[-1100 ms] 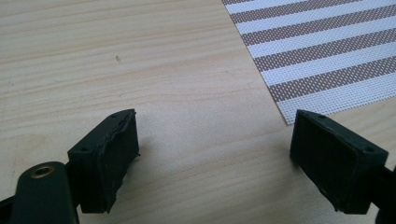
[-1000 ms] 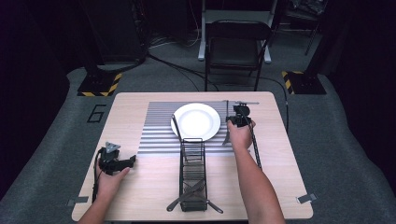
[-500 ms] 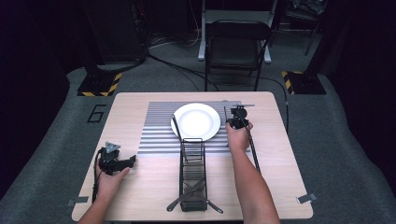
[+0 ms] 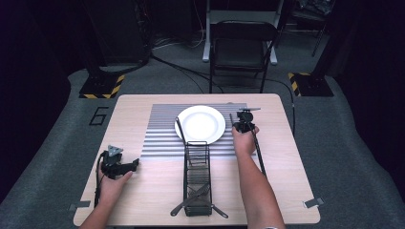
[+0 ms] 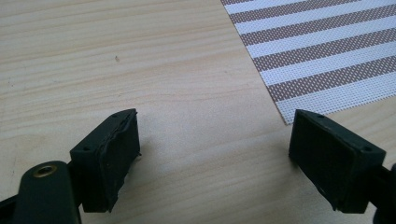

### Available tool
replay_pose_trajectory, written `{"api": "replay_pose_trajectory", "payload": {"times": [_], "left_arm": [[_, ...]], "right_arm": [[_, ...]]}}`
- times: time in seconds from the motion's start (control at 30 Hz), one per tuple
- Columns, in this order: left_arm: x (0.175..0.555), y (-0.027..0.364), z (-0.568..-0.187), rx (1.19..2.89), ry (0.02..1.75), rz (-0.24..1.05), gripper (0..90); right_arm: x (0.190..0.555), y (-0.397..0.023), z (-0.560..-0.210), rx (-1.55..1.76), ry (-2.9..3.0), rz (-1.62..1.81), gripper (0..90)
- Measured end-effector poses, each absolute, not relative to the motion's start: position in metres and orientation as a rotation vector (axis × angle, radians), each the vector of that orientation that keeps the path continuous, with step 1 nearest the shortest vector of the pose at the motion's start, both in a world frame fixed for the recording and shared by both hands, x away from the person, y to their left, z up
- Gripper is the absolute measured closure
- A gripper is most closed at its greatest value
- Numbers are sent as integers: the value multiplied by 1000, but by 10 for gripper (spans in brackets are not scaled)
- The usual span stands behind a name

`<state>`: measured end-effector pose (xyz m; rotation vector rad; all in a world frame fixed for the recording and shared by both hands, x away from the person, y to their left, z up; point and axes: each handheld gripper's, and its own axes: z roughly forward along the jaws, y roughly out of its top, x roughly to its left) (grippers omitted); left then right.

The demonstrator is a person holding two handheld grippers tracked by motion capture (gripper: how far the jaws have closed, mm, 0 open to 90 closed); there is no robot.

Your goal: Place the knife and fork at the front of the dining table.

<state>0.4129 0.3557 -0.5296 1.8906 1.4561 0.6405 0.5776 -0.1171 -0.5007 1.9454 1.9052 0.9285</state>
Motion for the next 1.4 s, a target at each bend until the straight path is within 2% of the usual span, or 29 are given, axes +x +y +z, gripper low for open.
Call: {"api": "replay_pose_trajectory", "payload": {"times": [0.27,1.4], "left_arm": [[413,356,-530,1890,1456,640,159],[413,356,-529,1902,1452,641,162]], "right_arm": [[577,-119,-498,1922,1932,938,839],[565,-131,-502,1914,1962,899,800]]}}
